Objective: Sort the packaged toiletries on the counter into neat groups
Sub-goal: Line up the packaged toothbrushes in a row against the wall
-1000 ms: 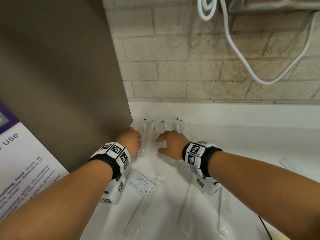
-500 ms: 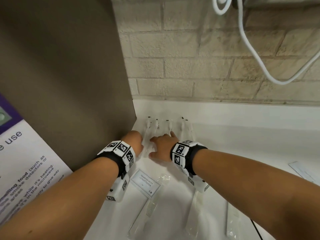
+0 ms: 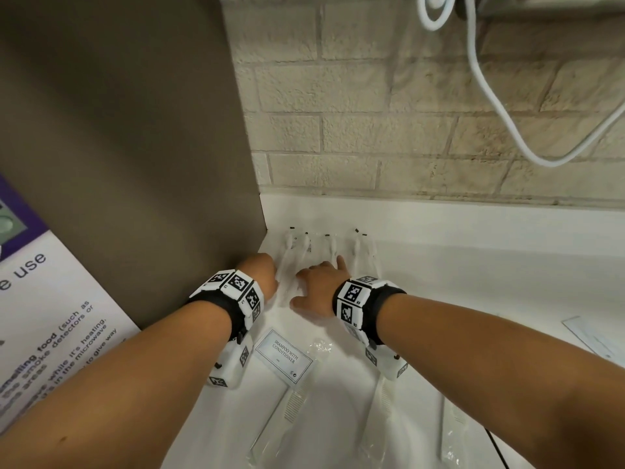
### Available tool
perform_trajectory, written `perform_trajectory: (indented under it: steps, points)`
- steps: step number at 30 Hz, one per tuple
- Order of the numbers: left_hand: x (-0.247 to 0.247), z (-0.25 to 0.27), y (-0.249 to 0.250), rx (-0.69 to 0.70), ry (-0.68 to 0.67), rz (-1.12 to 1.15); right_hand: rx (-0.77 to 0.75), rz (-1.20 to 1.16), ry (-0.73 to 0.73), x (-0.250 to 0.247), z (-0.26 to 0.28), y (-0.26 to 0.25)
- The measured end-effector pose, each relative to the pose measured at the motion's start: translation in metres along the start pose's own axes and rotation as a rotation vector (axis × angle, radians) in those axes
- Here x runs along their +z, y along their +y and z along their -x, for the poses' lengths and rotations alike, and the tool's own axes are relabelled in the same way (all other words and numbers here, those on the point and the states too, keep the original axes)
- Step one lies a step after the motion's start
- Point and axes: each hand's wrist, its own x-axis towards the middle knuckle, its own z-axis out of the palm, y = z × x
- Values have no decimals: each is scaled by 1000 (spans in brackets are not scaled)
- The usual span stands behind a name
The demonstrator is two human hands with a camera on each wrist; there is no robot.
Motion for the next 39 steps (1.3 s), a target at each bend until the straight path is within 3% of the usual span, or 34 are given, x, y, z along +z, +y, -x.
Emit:
perform_trajectory:
  steps: [7, 10, 14, 20, 27, 39]
  points:
    - [-13, 10, 16, 65, 72, 64, 42, -45, 81, -20, 20, 20]
    - [-15, 17, 36, 198, 108, 97, 89, -1, 76, -31, 31, 44]
    - [-6, 24, 67, 356, 12, 58, 111, 107, 24, -29, 42, 66]
    - [3, 22, 79, 339, -144, -140, 76, 144, 35, -16, 42, 66]
    - [1, 25, 67, 319, -73, -108, 58, 149, 53, -13, 30, 58]
    - [-3, 22, 68, 304, -111, -103, 76, 20, 88, -7, 26, 57]
